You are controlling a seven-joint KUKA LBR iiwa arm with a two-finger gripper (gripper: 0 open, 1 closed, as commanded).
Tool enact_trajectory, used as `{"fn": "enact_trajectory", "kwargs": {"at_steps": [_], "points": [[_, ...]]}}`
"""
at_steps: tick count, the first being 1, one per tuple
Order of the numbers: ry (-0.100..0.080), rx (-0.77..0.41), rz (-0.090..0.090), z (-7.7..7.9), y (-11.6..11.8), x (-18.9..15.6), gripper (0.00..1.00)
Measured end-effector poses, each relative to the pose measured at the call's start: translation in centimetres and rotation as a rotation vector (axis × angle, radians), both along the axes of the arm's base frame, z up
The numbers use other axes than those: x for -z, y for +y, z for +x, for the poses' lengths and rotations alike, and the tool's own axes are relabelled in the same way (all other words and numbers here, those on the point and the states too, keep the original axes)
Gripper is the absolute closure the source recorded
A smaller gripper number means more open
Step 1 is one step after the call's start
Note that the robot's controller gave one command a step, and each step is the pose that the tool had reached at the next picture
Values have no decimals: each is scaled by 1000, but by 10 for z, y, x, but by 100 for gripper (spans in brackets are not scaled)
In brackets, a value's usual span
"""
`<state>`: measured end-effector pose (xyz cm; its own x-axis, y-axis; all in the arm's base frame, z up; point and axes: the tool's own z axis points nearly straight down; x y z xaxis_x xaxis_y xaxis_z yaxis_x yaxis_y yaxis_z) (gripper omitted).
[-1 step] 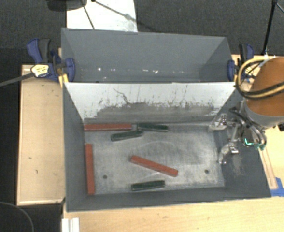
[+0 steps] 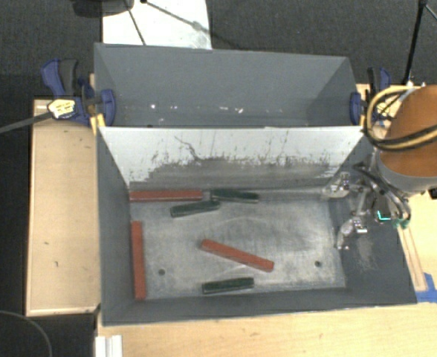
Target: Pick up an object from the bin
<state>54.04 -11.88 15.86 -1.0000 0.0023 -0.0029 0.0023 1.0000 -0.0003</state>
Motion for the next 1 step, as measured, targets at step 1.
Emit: {"fn": "enact_trajectory", "kwargs": {"at_steps": [1], "points": [[2,-119,1,-38,88,82,100]]}}
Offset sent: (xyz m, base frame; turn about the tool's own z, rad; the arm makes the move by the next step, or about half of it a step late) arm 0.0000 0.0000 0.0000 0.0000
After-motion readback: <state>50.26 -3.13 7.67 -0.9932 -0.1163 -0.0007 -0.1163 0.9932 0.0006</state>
